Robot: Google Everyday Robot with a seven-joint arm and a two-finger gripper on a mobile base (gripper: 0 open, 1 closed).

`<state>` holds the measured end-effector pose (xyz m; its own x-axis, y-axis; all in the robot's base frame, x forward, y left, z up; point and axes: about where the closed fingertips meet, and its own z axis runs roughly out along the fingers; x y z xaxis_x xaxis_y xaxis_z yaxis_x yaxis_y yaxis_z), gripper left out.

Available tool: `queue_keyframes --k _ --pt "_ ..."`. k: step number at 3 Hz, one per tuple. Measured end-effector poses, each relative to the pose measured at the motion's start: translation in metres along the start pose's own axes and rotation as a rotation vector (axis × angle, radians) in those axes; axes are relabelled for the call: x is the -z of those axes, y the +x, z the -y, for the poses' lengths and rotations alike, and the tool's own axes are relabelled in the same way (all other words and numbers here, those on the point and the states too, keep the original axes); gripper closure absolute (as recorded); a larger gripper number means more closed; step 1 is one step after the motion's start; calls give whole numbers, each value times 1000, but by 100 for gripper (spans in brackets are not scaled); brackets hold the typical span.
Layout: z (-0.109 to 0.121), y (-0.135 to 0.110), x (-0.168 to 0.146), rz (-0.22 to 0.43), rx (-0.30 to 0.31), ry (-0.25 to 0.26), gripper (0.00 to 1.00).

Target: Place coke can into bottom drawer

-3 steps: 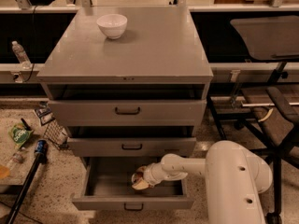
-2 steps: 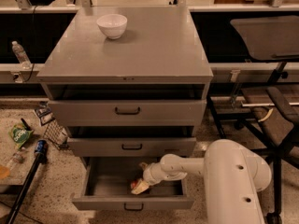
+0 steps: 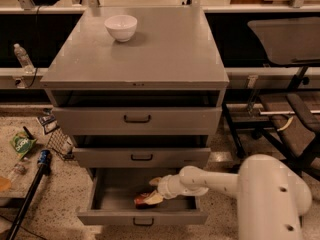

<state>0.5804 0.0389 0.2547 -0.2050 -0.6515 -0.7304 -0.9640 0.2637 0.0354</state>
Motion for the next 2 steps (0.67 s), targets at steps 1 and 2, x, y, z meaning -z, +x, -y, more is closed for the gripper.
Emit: queue_keyframes --k 1,2 --pt "-8 -5 56 79 -62 62 64" --pt "-9 9 71 85 -92 83 62"
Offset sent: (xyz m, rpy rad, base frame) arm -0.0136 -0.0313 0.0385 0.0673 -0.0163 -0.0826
